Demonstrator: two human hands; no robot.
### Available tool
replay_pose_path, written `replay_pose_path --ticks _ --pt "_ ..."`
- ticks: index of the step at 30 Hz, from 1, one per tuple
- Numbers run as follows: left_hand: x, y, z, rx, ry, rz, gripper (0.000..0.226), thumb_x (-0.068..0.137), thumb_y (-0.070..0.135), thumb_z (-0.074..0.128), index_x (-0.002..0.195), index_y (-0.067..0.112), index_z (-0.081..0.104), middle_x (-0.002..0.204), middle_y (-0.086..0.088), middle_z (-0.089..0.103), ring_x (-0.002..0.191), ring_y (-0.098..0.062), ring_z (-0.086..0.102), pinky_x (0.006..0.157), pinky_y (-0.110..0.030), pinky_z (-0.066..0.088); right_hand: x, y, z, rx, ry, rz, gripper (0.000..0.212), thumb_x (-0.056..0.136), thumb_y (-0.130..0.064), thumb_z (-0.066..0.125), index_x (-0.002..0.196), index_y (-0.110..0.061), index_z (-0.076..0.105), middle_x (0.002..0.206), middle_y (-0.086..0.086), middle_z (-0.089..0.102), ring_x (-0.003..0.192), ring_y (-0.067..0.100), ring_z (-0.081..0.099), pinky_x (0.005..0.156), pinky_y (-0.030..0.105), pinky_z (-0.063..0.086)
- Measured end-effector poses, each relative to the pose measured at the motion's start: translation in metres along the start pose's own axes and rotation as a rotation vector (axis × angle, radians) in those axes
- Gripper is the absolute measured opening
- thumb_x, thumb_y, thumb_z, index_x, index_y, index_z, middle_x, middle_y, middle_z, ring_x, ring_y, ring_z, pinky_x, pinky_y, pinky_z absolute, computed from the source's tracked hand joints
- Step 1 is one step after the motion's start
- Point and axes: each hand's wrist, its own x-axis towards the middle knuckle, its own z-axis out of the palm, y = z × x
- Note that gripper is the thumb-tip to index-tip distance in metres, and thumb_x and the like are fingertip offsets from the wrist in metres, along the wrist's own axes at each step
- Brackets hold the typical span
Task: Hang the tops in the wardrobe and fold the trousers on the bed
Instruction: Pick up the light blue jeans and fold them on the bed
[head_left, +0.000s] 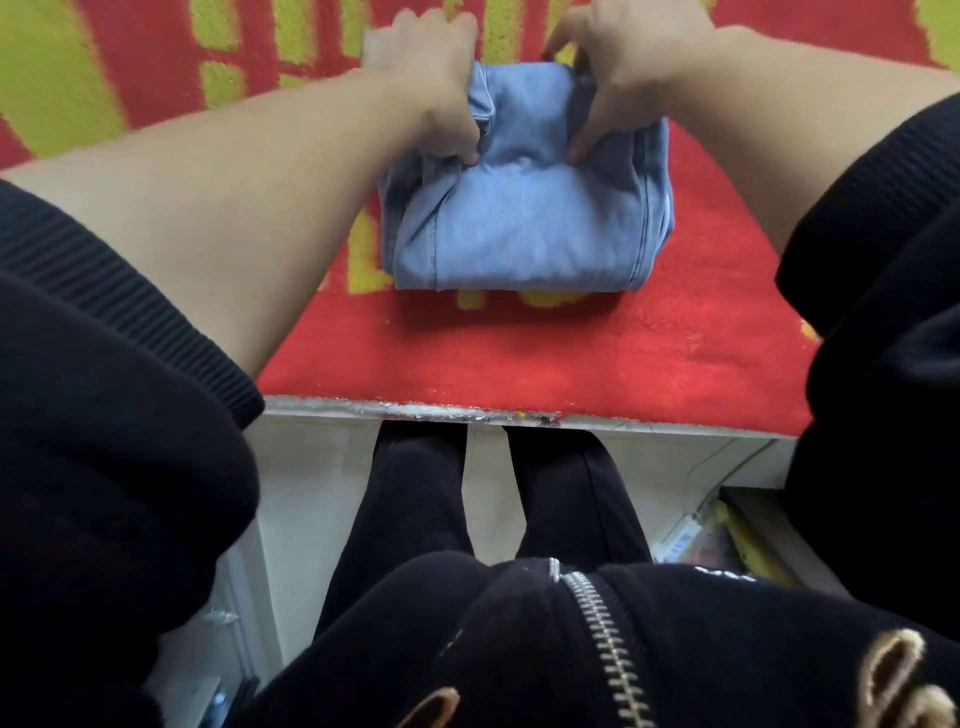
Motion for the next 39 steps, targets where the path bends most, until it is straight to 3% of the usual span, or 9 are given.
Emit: replay_pose_path --ticks 5,8,12,17,20,24,28,33,39 --pt "-0.008 0.015 -0.014 -0.028 -0.099 -0.101 0.071 0.05 0.038 0.089 0.108 0.009 0.061 0.109 -0.017 0.06 0.08 -0.035 0.059 0.067 -0.041 0.05 -0.01 0.002 0.016 -0.017 0.037 0.047 0.08 0.054 -0.044 0.09 0.122 -0.015 0.06 0.111 0.015 0.062 0.105 0.038 0.058 0.074 0.041 0.043" --pt "-0.018 0.024 -0.013 -0.02 -0.104 -0.133 0.045 0.053 0.035 0.085 0.081 0.008 0.063 0.097 -0.019 0.06 0.082 -0.033 0.058 0.081 -0.045 0.053 -0.027 -0.008 0.028 -0.074 0.125 0.076 0.047 0.06 -0.014 0.078 0.103 -0.009 0.062 0.107 0.023 0.057 0.099 0.042 0.058 0.067 0.04 0.04" --pt "-0.043 0.029 0.019 0.098 0.124 -0.104 0.065 0.063 0.036 0.074 0.118 0.008 0.054 0.131 -0.022 0.042 0.126 -0.038 0.037 0.106 -0.054 0.029 -0.064 -0.023 0.057 -0.126 0.319 0.122 0.049 0.068 -0.011 0.067 0.115 -0.008 0.055 0.124 0.022 0.048 0.115 0.04 0.047 0.091 0.046 0.038" --pt "-0.13 0.035 0.068 0.008 0.419 -0.074 0.054 0.065 0.019 0.068 0.114 0.006 0.05 0.106 -0.019 0.061 0.113 -0.037 0.052 0.118 -0.054 0.013 -0.115 -0.045 0.075 -0.15 0.383 -0.004 0.057 0.067 -0.007 0.065 0.12 -0.005 0.045 0.128 0.022 0.05 0.124 0.036 0.046 0.107 0.045 0.031" --pt "-0.191 0.044 0.094 -0.059 0.404 -0.143 0.053 0.066 0.013 0.07 0.115 0.008 0.051 0.097 -0.016 0.064 0.095 -0.037 0.061 0.099 -0.045 0.038 -0.163 -0.063 0.093 -0.128 0.294 -0.065 0.062 0.079 -0.007 0.065 0.134 -0.008 0.037 0.114 0.011 0.065 0.105 0.033 0.065 0.08 0.037 0.038" --pt "-0.262 0.07 0.109 -0.093 0.333 -0.233 0.055 0.073 0.01 0.067 0.125 0.012 0.048 0.108 -0.01 0.062 0.098 -0.038 0.059 0.077 -0.041 0.043 -0.223 -0.075 0.118 -0.186 0.335 -0.108 0.067 0.088 -0.005 0.056 0.148 -0.017 0.029 0.108 0.004 0.066 0.091 0.032 0.07 0.061 0.034 0.036" --pt "-0.319 0.094 0.122 -0.115 0.375 -0.339 0.052 0.07 0.012 0.068 0.118 0.017 0.049 0.11 -0.002 0.061 0.102 -0.032 0.051 0.073 -0.037 0.037 -0.266 -0.078 0.123 -0.232 0.297 -0.182 0.036 0.09 -0.007 0.056 0.122 -0.018 0.048 0.105 0.004 0.065 0.089 0.03 0.069 0.058 0.033 0.036" --pt "-0.385 0.102 0.129 -0.075 0.596 -0.34 0.072 0.044 0.013 0.079 0.114 0.018 0.062 0.086 -0.002 0.063 0.08 -0.032 0.055 0.063 -0.035 0.038 -0.318 -0.083 0.118 -0.252 0.443 -0.299 0.052 0.084 -0.013 0.062 0.133 -0.025 0.049 0.091 0.004 0.065 0.075 0.029 0.069 0.053 0.032 0.035" --pt "-0.493 0.07 0.097 0.03 0.835 -0.405 0.073 0.042 0.021 0.079 0.115 0.019 0.067 0.081 -0.003 0.062 0.077 -0.031 0.056 0.061 -0.034 0.04 -0.377 -0.149 0.076 -0.302 0.721 -0.466 0.057 0.077 -0.009 0.066 0.13 -0.025 0.057 0.08 0.004 0.067 0.063 0.027 0.066 0.048 0.029 0.034"
